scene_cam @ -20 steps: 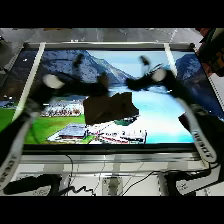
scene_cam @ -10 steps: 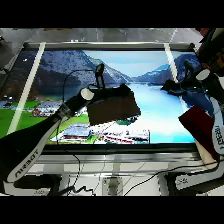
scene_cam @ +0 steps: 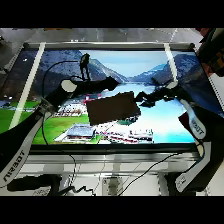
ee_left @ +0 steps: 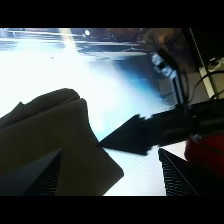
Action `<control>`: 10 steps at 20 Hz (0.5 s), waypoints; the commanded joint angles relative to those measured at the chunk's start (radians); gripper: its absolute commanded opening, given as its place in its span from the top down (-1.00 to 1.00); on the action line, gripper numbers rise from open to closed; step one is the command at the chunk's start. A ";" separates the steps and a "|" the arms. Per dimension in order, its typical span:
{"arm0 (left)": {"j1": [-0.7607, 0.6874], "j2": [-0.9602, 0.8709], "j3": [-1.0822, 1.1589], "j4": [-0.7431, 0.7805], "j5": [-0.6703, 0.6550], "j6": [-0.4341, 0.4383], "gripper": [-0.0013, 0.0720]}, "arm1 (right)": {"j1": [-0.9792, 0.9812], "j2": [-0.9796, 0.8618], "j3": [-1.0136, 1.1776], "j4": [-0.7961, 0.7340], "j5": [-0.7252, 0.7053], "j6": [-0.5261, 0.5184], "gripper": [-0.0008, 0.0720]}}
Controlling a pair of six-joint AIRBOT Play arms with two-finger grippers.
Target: Fold the clothes and pants, and hang the long-sleeved shirts on hangers.
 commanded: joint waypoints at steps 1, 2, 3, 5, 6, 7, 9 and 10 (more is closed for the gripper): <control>0.035 0.011 0.001 0.006 -0.097 0.119 -0.93 | 0.124 -0.034 0.001 0.020 -0.050 -0.018 -0.90; 0.041 0.018 0.001 0.006 -0.134 0.159 -0.92 | 0.151 -0.034 0.006 0.019 -0.063 -0.023 -0.88; 0.048 0.026 0.001 0.006 -0.167 0.180 -0.92 | 0.172 -0.034 0.013 0.019 -0.080 -0.027 -0.59; 0.064 0.047 0.001 0.007 -0.238 0.206 -0.92 | 0.198 -0.029 0.036 0.019 -0.109 -0.024 0.75; 0.076 0.061 0.001 0.011 -0.276 0.220 -0.92 | 0.198 -0.021 0.055 0.019 -0.110 -0.024 0.91; 0.090 0.077 0.001 0.015 -0.319 0.274 -0.92 | 0.190 -0.009 0.080 0.012 -0.104 -0.024 0.92; 0.123 0.123 0.001 0.043 -0.395 0.345 -0.92 | 0.156 0.041 0.122 -0.027 -0.095 0.003 0.94; 0.142 0.154 0.001 0.069 -0.418 0.347 -0.92 | 0.128 0.083 0.135 -0.072 -0.096 0.050 0.94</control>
